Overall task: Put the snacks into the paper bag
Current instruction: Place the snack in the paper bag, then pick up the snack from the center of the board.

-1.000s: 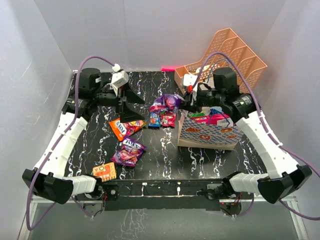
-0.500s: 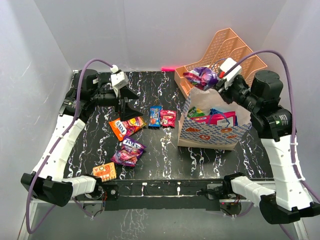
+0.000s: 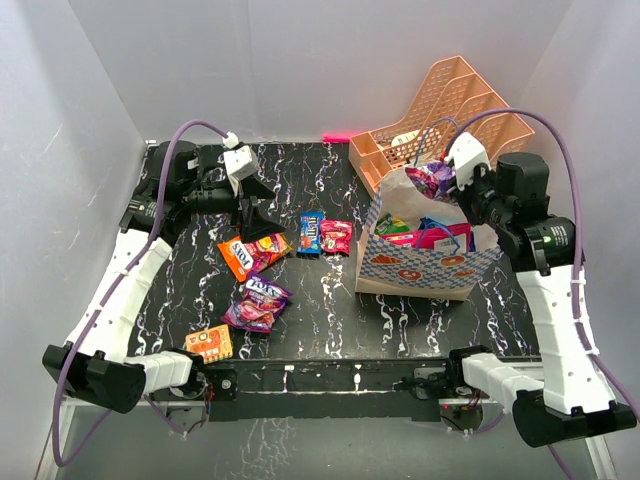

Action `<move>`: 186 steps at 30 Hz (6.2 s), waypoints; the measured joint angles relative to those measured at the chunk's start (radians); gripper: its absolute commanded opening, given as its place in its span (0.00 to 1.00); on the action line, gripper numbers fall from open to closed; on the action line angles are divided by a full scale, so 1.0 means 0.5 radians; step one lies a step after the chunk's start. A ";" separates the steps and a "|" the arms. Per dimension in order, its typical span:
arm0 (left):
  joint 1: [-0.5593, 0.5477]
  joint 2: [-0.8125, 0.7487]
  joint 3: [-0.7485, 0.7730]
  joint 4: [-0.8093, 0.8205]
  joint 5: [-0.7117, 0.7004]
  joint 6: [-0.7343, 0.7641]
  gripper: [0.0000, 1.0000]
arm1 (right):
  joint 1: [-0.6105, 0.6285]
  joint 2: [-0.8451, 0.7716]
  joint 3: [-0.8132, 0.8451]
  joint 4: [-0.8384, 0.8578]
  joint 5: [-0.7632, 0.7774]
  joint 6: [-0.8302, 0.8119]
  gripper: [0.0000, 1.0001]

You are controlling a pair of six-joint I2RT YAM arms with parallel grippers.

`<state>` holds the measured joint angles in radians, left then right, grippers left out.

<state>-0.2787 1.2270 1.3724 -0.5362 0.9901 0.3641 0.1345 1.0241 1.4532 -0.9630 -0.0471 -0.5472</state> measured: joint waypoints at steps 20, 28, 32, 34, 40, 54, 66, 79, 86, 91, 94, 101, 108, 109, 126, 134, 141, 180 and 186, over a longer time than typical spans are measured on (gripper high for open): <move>0.005 -0.001 -0.037 0.011 0.007 0.002 0.87 | -0.053 0.214 -0.125 -0.227 0.208 0.008 0.10; 0.010 -0.005 -0.064 0.018 0.015 -0.009 0.87 | -0.097 0.291 -0.150 -0.250 0.262 -0.010 0.19; 0.014 -0.021 -0.071 0.025 0.018 -0.010 0.87 | -0.128 0.297 -0.150 -0.257 0.254 -0.021 0.25; 0.015 -0.034 -0.081 0.024 0.020 -0.010 0.87 | -0.138 0.304 -0.150 -0.260 0.253 -0.029 0.27; 0.017 -0.046 -0.089 0.024 0.024 -0.009 0.87 | -0.159 0.338 -0.150 -0.260 0.251 -0.056 0.35; 0.017 -0.046 -0.106 0.024 -0.011 0.001 0.88 | -0.182 0.340 -0.147 -0.253 0.210 -0.071 0.56; 0.017 -0.046 -0.208 0.056 -0.391 -0.063 0.92 | -0.182 0.446 0.133 -0.252 0.026 -0.044 0.69; 0.138 0.033 -0.468 -0.023 -1.048 -0.120 0.93 | -0.182 0.523 0.363 -0.190 -0.352 0.108 0.85; 0.475 0.315 -0.642 -0.014 -1.061 -0.114 0.92 | -0.182 0.540 0.334 -0.057 -0.659 0.171 0.94; 0.624 0.578 -0.658 0.046 -1.034 -0.121 0.90 | -0.181 0.521 0.241 0.068 -0.797 0.211 0.95; 0.669 0.695 -0.658 0.075 -0.999 -0.123 0.89 | -0.181 0.495 0.180 0.109 -0.842 0.225 0.95; 0.688 0.945 -0.597 0.132 -0.900 -0.122 0.91 | -0.181 0.454 0.136 0.147 -0.914 0.249 0.95; 0.580 0.984 -0.515 0.218 -0.912 -0.101 0.91 | -0.181 0.420 0.108 0.159 -0.949 0.259 0.95; 0.558 0.999 -0.483 0.222 -0.913 -0.096 0.91 | -0.181 0.420 0.108 0.159 -0.952 0.259 0.95; 0.328 1.637 0.165 0.198 -0.918 -0.046 0.79 | -0.181 0.372 0.055 0.155 -0.966 0.261 0.96; 0.282 1.659 0.168 0.168 -0.909 -0.050 0.55 | -0.181 0.363 0.034 0.159 -0.967 0.259 0.96; 0.267 1.649 0.112 0.227 -0.902 -0.068 0.43 | -0.181 0.350 0.010 0.156 -0.967 0.255 0.96; 0.265 0.787 -0.017 0.126 -1.058 -0.015 0.00 | -0.181 0.290 -0.091 0.337 -1.118 0.235 0.95; 0.264 0.593 -0.018 0.176 -0.971 -0.121 0.00 | -0.177 0.294 -0.090 0.424 -1.293 0.277 0.94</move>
<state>-0.1467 1.5234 1.3632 -0.4480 0.5045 0.3038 0.0460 1.1713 1.4082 -0.7509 -0.6937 -0.4088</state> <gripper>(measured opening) 0.007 0.945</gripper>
